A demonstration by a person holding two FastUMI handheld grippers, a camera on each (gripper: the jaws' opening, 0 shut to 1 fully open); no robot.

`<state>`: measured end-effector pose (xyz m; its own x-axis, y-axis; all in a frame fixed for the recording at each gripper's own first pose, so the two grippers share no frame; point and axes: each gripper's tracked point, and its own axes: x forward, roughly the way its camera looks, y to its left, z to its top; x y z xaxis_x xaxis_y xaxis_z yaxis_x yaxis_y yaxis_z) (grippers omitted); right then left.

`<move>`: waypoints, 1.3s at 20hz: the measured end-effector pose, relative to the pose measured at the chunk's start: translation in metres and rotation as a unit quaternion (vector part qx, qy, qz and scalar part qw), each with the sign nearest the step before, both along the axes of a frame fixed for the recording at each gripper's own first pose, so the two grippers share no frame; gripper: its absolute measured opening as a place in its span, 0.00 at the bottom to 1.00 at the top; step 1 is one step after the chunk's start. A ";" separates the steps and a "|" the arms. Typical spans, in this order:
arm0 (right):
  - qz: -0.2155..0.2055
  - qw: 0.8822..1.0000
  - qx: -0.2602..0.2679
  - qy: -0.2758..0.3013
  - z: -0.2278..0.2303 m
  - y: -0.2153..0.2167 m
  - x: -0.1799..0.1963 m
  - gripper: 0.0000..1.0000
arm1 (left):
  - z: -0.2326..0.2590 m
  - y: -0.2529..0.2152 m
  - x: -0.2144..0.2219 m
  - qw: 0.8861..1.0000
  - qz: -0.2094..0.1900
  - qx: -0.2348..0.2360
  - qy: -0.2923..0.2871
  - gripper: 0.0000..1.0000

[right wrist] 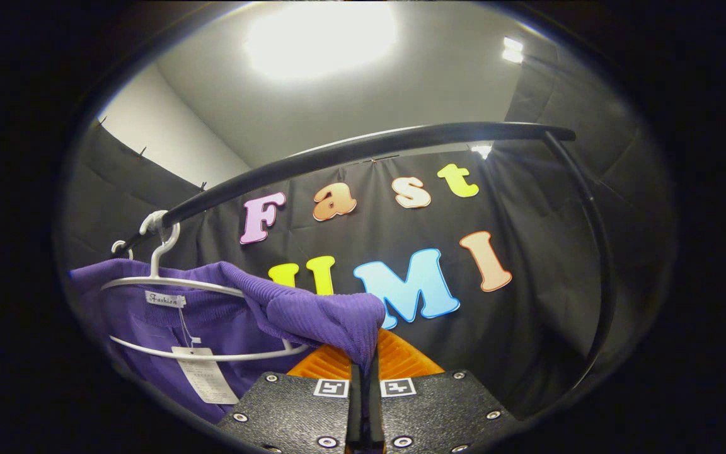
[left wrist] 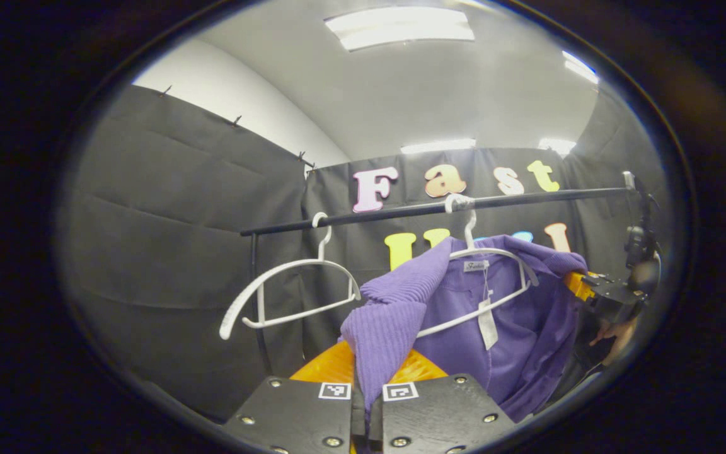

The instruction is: Grasp the clothes on the hanger with both hands and then place them into the laundry hamper below.

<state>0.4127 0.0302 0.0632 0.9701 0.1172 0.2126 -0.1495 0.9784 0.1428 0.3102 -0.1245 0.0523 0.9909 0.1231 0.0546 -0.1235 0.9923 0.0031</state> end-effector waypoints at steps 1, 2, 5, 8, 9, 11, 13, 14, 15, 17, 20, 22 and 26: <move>-0.003 1.000 0.002 -0.006 0.005 -0.003 0.003 0.04 | 0.010 0.002 -0.002 1.000 0.000 0.000 -0.004 0.03; -0.005 1.000 0.001 -0.010 0.009 -0.006 0.007 0.04 | 0.018 0.007 -0.002 1.000 0.000 -0.002 -0.007 0.07; -0.015 1.000 -0.013 -0.024 0.018 -0.012 0.016 0.04 | 0.044 0.025 -0.004 1.000 0.006 0.007 -0.019 0.03; -0.017 0.999 -0.026 -0.031 0.019 -0.010 0.029 0.04 | 0.062 0.041 0.000 0.999 0.018 0.028 -0.029 0.03; -0.018 0.999 -0.029 -0.032 0.019 -0.010 0.033 0.04 | 0.066 0.045 0.007 0.999 0.022 0.035 -0.033 0.03; -0.018 0.999 -0.035 -0.035 0.018 -0.007 0.041 0.04 | 0.073 0.052 0.017 0.998 0.026 0.039 -0.037 0.01; -0.017 0.998 -0.040 -0.037 0.015 -0.004 0.046 0.04 | 0.083 0.061 0.021 0.998 0.030 0.039 -0.044 0.07; -0.016 0.998 -0.044 -0.038 0.012 -0.001 0.049 0.04 | 0.088 0.066 0.025 0.997 0.033 0.041 -0.047 0.07; -0.015 0.998 -0.048 -0.037 0.008 0.000 0.051 0.04 | 0.091 0.073 0.026 0.997 0.036 0.045 -0.049 0.07; -0.010 0.998 -0.051 -0.030 0.000 0.004 0.057 0.04 | 0.097 0.082 0.035 0.996 0.036 0.065 -0.052 0.07; -0.008 0.999 -0.049 -0.011 -0.016 0.012 0.067 0.04 | 0.092 0.090 0.053 0.993 0.036 0.103 -0.042 0.07; -0.002 0.999 -0.041 0.012 -0.027 0.017 0.074 0.04 | 0.090 0.088 0.062 0.993 0.027 0.110 -0.041 0.07; 0.020 0.998 -0.026 0.052 -0.046 0.029 0.084 0.02 | 0.091 0.087 0.062 0.991 0.012 0.122 -0.043 0.07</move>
<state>0.4965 0.0590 0.0171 0.9807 0.1653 0.1041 -0.1765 0.9782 0.1094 0.3726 -0.0376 0.1431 0.9782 0.1198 0.1694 -0.1577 0.9598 0.2322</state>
